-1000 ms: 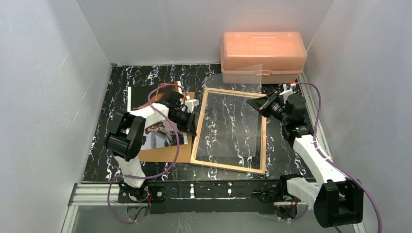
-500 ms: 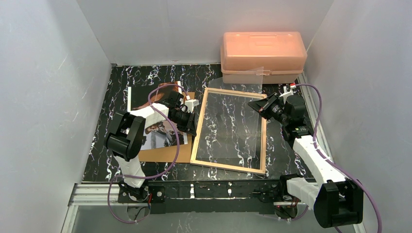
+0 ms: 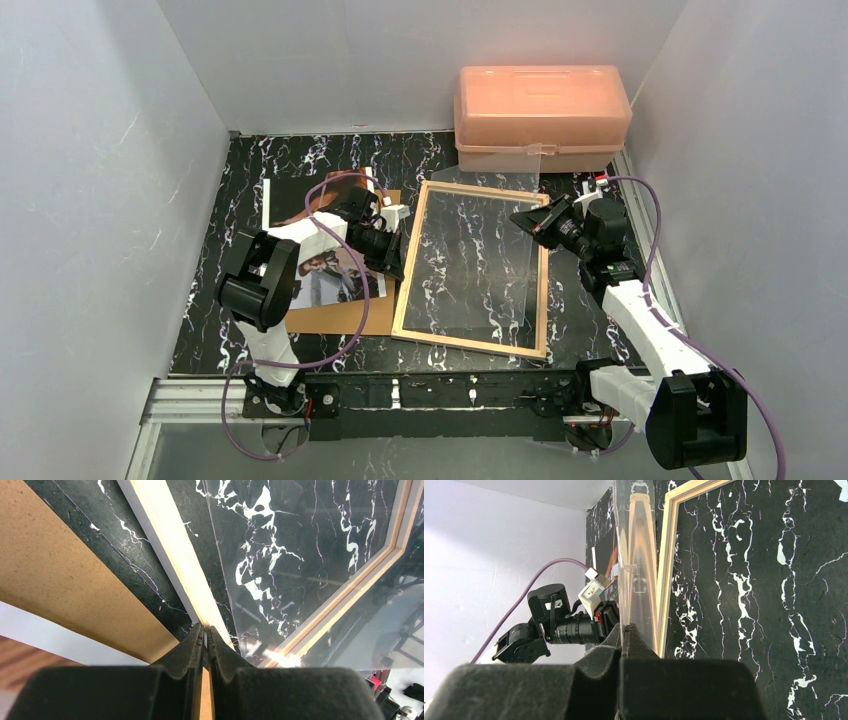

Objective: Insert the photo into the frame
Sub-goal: Place the photo frame item in the photo frame.

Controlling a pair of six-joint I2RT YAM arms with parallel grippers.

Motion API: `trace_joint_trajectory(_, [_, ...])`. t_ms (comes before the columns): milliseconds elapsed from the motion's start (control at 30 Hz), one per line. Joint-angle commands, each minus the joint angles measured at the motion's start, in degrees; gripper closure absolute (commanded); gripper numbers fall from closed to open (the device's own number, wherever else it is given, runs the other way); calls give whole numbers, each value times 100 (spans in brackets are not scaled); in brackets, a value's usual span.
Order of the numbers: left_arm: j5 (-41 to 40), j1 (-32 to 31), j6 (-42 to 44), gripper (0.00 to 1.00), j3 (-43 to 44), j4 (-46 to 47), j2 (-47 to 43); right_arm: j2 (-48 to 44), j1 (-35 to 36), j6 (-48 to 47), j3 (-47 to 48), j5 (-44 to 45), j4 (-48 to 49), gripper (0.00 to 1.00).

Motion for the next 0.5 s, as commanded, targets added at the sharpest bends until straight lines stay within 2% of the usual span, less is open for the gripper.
trace_joint_trajectory(0, [-42,-24,67,95,84,-233,56,-81,-7,182,-108,-5,314,99])
trace_joint_trajectory(467, [-33,-31,83,97,90,-248,59,-215,-2,533,-239,5,448,99])
